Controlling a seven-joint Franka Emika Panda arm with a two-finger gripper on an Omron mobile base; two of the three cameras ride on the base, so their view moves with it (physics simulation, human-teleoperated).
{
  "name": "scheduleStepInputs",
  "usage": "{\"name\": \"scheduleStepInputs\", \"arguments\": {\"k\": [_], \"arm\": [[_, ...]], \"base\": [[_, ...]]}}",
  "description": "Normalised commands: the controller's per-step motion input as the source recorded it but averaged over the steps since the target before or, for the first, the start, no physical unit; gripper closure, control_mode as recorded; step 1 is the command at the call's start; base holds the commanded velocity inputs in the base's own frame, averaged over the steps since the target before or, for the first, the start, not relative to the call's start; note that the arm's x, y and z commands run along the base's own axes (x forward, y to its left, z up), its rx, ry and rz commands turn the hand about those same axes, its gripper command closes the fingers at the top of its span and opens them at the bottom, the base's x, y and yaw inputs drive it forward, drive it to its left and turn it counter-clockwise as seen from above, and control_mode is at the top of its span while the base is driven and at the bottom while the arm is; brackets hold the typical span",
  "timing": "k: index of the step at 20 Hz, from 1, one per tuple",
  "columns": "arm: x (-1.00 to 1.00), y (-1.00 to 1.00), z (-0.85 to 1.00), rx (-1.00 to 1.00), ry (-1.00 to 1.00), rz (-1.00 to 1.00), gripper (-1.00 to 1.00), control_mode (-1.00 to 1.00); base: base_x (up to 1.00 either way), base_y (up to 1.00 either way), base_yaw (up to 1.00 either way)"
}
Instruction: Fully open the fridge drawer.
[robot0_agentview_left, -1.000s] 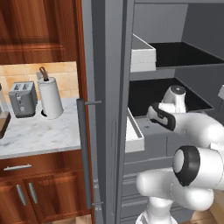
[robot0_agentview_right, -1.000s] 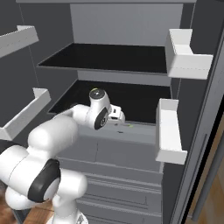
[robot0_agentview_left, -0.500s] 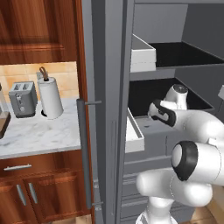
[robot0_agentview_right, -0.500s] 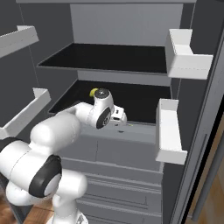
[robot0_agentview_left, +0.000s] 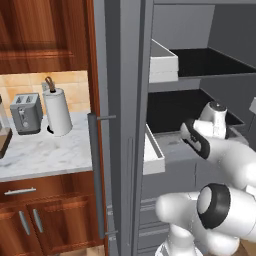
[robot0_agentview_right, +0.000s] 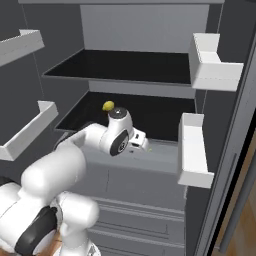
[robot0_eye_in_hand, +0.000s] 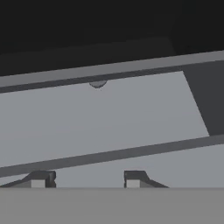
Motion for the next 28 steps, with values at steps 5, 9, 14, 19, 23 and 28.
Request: {"name": "scheduleStepInputs", "arguments": {"k": [5, 9, 14, 19, 23, 28], "arm": [[-1.00, -0.38, -0.69, 0.00, 0.07, -0.07, -1.00, -1.00], [-1.00, -0.38, -0.72, 0.00, 0.09, -0.05, -1.00, -1.00], [-1.00, -0.34, -0.60, 0.00, 0.07, -0.04, -1.00, -1.00], [-0.75, -0.08, 0.43, 0.11, -0.10, -0.10, -1.00, -1.00], [-0.48, 0.56, 1.00, 0.13, -0.32, -0.21, -1.00, -1.00], [-0.51, 0.84, 1.00, 0.02, -0.28, -0.16, -1.00, -1.00]], "base": [[0.00, 0.00, 0.00], [0.00, 0.00, 0.00], [0.00, 0.00, 0.00], [0.00, 0.00, 0.00], [0.00, 0.00, 0.00], [0.00, 0.00, 0.00]]}}
